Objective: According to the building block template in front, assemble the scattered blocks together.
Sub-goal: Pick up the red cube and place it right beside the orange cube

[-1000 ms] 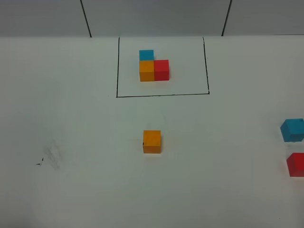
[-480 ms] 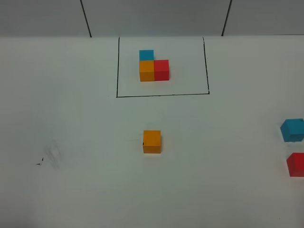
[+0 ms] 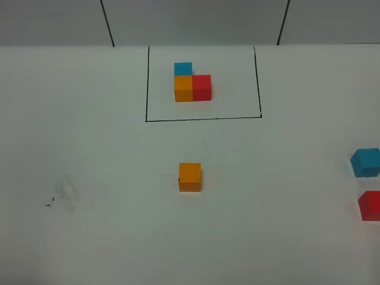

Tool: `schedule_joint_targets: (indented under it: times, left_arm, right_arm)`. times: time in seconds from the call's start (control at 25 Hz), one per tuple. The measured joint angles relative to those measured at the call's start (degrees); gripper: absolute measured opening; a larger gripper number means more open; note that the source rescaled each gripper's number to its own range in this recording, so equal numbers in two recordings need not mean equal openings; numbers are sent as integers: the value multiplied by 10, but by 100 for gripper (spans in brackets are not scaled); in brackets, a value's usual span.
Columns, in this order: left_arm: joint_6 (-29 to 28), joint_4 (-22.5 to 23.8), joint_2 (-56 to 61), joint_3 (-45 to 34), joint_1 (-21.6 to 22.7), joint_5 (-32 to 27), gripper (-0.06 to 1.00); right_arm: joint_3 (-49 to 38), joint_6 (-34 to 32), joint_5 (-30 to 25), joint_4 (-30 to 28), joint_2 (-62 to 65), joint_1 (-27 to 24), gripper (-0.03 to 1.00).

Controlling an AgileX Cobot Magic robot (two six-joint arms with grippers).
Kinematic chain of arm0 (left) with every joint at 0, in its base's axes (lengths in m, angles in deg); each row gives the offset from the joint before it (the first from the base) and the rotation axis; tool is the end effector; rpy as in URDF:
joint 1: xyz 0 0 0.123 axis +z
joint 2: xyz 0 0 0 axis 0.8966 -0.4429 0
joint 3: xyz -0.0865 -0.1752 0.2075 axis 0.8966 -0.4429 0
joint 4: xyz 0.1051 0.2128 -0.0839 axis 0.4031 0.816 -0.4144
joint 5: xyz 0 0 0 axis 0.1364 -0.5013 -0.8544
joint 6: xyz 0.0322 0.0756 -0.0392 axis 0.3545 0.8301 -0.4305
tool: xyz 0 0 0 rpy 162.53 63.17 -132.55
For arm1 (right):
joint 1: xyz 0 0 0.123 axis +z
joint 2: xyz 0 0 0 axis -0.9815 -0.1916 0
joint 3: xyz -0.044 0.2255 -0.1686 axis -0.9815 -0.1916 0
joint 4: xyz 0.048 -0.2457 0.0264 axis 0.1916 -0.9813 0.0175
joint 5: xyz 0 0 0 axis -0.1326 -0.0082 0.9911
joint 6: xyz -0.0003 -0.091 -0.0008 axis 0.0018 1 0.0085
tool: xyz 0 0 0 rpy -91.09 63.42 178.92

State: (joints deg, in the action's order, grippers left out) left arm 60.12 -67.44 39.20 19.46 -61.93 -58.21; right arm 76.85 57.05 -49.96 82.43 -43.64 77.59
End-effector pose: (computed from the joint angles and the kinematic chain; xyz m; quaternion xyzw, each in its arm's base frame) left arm -0.0066 0.0032 0.2779 -0.0324 0.8522 0.0181 0.5219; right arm -0.0066 0.0002 0.2773 0.0009 0.8526 -0.0119 0.5224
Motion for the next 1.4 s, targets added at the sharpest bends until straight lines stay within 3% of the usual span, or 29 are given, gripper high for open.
schedule_joint_targets:
  times: [0.6,0.84,1.12,1.4]
  left_arm:
    - [0,0,0,0,0,1,22]
    - [0,0,0,0,0,1,22]
    - [0,0,0,0,0,1,22]
    - [0,0,0,0,0,1,22]
  right_arm:
    - [0,-12,0,17,-22,0,75]
    - [24,-29,1,0,-221,0,86]
    - [107,-41,12,-25,-497,0,87]
    - [152,-41,67,-29,-678,0,87]
